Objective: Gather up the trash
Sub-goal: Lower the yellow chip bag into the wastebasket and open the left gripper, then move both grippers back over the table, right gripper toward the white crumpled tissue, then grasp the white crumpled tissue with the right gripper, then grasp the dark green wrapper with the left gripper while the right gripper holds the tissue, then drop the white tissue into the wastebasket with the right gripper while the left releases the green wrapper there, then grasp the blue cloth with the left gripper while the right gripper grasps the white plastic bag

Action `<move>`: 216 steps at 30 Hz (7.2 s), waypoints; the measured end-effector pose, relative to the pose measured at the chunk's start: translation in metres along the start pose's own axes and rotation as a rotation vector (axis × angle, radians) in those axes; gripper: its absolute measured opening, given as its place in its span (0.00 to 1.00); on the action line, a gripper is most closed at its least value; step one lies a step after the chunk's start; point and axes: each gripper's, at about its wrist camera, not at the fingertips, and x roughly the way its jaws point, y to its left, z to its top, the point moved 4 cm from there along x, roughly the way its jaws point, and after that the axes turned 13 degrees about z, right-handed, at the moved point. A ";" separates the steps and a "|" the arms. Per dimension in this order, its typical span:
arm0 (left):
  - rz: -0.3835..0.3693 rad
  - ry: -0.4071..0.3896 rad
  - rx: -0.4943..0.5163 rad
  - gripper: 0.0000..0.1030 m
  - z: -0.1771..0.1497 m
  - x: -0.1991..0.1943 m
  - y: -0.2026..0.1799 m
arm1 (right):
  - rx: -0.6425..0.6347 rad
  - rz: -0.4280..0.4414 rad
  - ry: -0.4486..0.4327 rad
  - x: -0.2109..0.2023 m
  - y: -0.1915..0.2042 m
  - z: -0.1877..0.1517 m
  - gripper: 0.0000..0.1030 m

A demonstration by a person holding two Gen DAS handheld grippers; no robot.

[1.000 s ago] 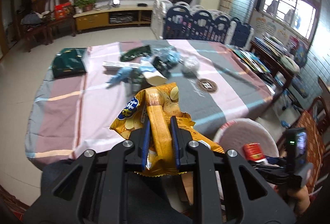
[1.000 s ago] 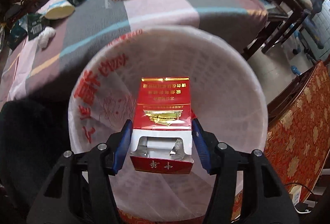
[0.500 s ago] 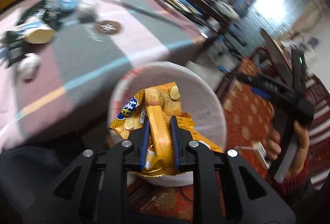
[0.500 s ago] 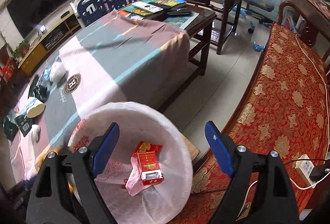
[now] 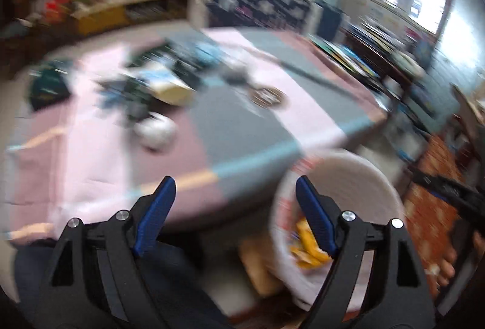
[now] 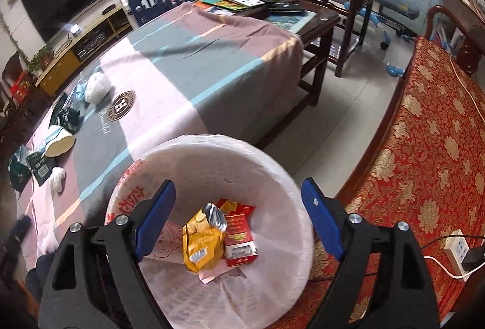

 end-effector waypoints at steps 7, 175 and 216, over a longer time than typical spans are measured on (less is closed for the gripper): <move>0.395 -0.109 -0.049 0.79 0.011 -0.002 0.095 | -0.091 0.089 0.047 0.023 0.068 -0.011 0.81; -0.409 0.023 0.214 0.03 -0.014 -0.043 -0.056 | 0.058 0.114 0.133 0.028 0.000 -0.038 0.64; 0.116 0.209 -0.220 0.75 0.119 0.206 0.143 | -0.098 0.113 0.096 0.085 0.102 0.024 0.71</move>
